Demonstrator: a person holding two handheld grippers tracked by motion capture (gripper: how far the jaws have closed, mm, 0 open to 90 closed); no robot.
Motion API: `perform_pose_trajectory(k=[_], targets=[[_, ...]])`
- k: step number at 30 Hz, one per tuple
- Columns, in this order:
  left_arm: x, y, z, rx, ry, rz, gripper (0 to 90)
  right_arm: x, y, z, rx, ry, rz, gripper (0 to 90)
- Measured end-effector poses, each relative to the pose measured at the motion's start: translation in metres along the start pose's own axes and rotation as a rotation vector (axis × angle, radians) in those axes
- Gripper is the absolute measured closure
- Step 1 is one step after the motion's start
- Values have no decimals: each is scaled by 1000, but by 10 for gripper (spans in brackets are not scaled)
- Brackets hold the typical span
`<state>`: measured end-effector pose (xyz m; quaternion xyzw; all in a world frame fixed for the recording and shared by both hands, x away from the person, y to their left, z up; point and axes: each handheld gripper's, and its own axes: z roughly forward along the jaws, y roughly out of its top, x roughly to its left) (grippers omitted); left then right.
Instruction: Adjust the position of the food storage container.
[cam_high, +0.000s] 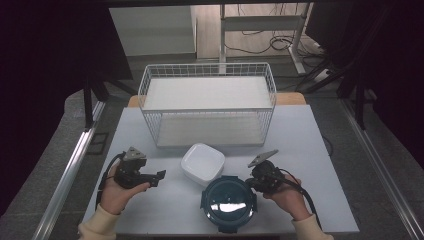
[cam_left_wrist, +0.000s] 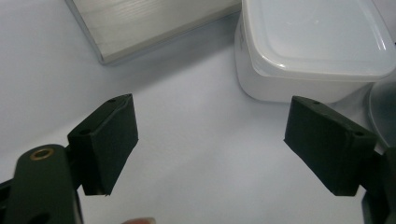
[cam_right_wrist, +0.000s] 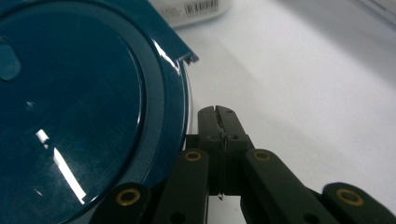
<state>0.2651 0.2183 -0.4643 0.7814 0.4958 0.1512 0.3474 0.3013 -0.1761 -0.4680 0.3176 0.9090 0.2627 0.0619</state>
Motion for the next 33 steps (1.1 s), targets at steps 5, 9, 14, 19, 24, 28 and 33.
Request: perform_pose_trajectory(k=[5,9,14,19,24,28,33], targets=[[-3,-1,-5,-40,-14,-12,177,-12,-8,-19,-100,-20,74,893],[-9,0,-10,-62,-42,-10,177,-10,-23,-36,-149,-22,123,890],[-12,1,-11,-67,-66,-16,175,-9,-36,-46,-200,-47,174,571],[-12,-1,-13,-85,-59,-32,180,-13,-40,-53,-276,-51,244,301],[-12,-2,-16,-116,-67,-54,192,-20,-48,-53,-299,-51,283,250],[-13,-4,-18,-119,-73,-55,193,-22,-53,-56,-335,-60,297,247],[-14,-5,-17,-111,-76,-60,192,-25,-57,-55,-337,-46,320,210]])
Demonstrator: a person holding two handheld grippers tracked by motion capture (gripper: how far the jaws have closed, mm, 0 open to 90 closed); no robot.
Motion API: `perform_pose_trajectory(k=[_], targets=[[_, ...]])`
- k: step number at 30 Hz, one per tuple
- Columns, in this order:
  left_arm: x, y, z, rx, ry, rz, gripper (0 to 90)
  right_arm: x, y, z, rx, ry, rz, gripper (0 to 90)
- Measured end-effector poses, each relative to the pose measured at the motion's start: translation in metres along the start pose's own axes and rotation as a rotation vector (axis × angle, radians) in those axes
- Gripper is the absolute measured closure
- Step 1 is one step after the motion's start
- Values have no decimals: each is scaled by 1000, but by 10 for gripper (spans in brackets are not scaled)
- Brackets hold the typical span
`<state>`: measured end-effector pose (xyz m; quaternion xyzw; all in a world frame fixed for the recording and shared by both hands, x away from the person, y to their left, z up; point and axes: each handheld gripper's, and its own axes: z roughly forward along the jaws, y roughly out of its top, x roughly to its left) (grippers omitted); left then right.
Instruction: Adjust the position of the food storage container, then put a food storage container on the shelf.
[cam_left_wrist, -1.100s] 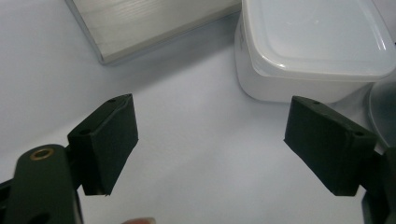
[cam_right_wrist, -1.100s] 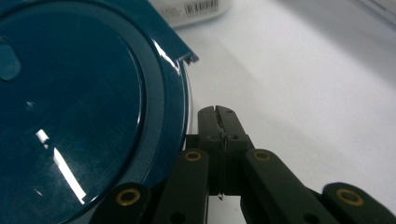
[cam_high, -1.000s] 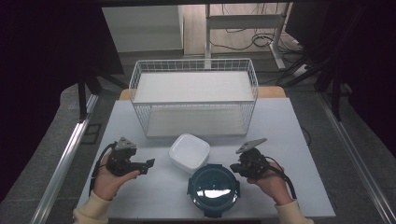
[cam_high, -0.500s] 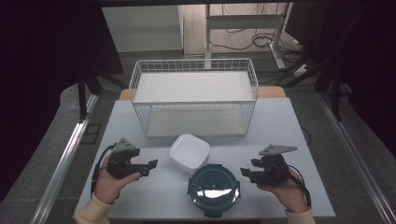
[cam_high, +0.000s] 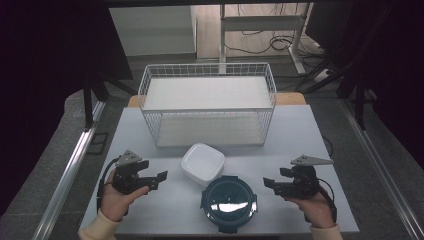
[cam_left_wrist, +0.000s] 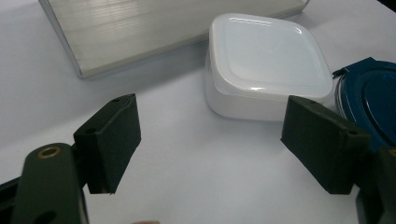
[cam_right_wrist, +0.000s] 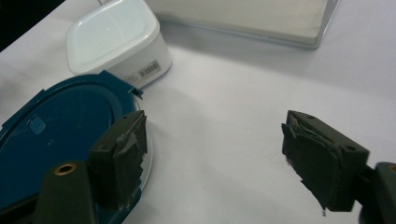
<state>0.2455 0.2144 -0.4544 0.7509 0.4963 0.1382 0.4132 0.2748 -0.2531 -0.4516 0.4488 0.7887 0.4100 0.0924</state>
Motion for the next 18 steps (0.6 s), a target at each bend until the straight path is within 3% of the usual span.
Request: perform_pose_trajectory(k=[5,6,11,14,18], targets=[[-3,0,0,1,-22,-9,185,3,-4,3,28,18,0,194],[-5,0,1,6,-42,-20,184,4,-4,5,34,23,3,190],[-9,0,3,14,-48,-55,179,9,-10,11,64,45,16,177],[-10,-1,4,10,-76,-72,172,12,-12,12,72,46,14,174],[-10,-3,5,14,-65,-109,167,14,-14,12,75,49,14,173]])
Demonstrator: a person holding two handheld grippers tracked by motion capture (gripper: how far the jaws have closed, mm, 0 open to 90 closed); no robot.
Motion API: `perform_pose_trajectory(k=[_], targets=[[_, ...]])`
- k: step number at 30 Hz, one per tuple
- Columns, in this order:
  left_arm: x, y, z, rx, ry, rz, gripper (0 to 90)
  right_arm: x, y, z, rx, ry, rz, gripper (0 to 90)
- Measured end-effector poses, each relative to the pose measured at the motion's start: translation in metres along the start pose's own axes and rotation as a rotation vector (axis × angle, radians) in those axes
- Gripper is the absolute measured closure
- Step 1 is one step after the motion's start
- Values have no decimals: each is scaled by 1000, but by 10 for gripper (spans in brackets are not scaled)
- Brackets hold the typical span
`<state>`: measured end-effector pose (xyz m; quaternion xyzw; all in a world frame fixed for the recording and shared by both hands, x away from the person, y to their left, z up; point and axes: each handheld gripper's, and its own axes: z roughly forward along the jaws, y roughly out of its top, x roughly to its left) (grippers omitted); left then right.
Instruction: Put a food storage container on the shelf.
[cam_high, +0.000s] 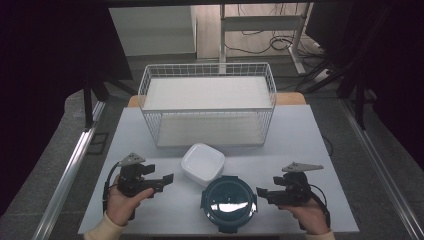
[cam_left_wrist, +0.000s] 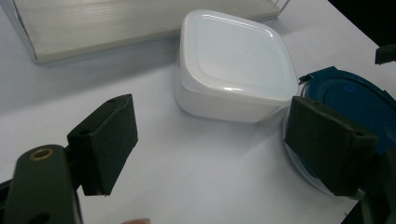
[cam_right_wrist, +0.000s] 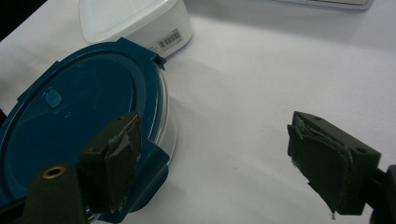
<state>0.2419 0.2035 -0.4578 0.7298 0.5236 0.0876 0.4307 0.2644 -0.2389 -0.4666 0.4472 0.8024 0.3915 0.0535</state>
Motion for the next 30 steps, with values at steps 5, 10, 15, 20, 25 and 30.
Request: perform_pose_trajectory(k=[5,10,15,20,25,30], targets=[[2,-3,1,5,-15,-31,182,0,-2,0,-7,24,7,169],[-2,-8,7,43,-61,-54,186,1,-5,2,-5,69,51,156],[-6,-11,15,72,-131,-85,176,6,-7,7,9,103,73,137],[-13,-14,23,93,-190,-106,172,11,-9,12,21,119,93,126],[-23,-17,32,123,-205,-107,168,16,-11,16,25,148,126,111],[-32,-21,45,159,-235,-131,162,17,-13,21,28,165,192,104]])
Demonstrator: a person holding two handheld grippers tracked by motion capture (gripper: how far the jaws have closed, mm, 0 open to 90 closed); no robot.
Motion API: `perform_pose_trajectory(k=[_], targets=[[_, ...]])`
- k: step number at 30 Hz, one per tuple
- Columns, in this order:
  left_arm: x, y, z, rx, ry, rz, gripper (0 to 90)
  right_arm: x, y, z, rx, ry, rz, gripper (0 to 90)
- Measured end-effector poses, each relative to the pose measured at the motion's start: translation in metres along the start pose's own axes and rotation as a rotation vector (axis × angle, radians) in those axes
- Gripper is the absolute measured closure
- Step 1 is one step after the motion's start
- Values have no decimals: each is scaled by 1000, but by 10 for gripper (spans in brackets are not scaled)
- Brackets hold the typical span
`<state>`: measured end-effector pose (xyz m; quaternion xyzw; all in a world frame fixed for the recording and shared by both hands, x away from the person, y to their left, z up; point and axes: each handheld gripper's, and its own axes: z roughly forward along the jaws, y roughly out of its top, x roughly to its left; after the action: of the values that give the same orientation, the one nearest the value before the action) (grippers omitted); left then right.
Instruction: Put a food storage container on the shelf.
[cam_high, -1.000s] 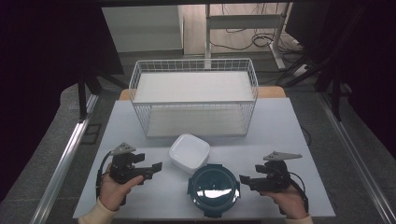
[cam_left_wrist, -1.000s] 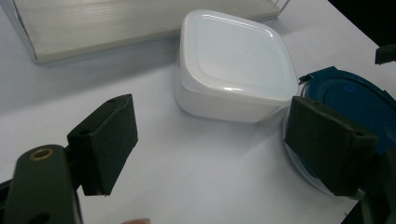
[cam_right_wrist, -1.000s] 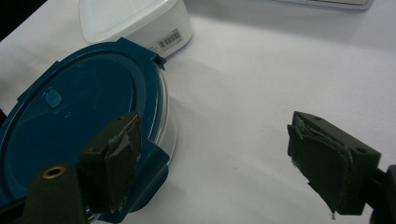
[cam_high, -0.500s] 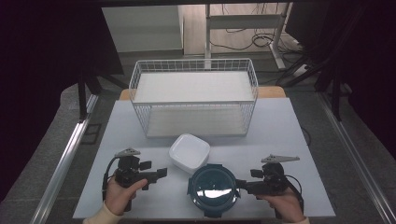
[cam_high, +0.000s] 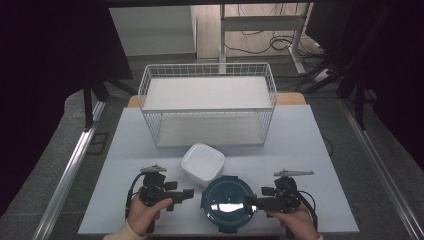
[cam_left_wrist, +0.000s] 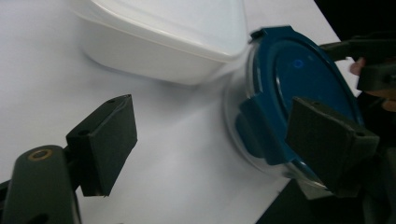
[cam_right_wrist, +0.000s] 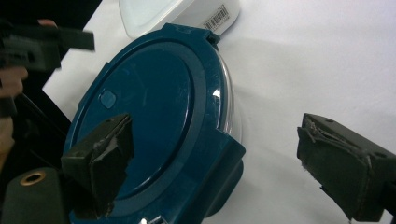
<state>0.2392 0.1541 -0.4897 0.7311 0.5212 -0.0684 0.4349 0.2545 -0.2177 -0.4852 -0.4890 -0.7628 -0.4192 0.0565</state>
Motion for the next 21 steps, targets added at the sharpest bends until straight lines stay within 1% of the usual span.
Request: perform_pose_trajectory(k=[3,4,5,6,8,9,10,11,12,15,17,19,21], targets=[[-2,-2,11,22,-52,-43,163,0,-2,4,6,8,29,105],[-3,-2,15,32,-65,-51,163,1,-3,5,11,11,32,105],[-3,-2,15,32,-65,-51,165,1,-4,7,14,15,36,104],[-6,-3,23,45,-93,-65,165,1,-4,8,19,17,38,104],[-9,-4,28,50,-130,-92,166,2,-6,11,22,22,47,105],[-9,-4,28,50,-130,-92,168,3,-6,11,24,25,51,105],[-10,-5,33,55,-160,-117,169,3,-7,12,24,29,57,105],[-11,-5,36,57,-172,-127,170,4,-8,13,24,35,63,105],[-11,-5,38,62,-181,-131,171,4,-9,13,24,39,65,105],[-13,-7,42,71,-187,-135,176,5,-10,15,29,48,70,105],[-15,-9,48,90,-203,-136,179,5,-13,19,41,57,78,106],[-15,-10,50,96,-218,-147,192,7,-14,21,47,71,89,114],[-15,-11,51,101,-222,-152,225,7,-15,22,47,79,91,124]])
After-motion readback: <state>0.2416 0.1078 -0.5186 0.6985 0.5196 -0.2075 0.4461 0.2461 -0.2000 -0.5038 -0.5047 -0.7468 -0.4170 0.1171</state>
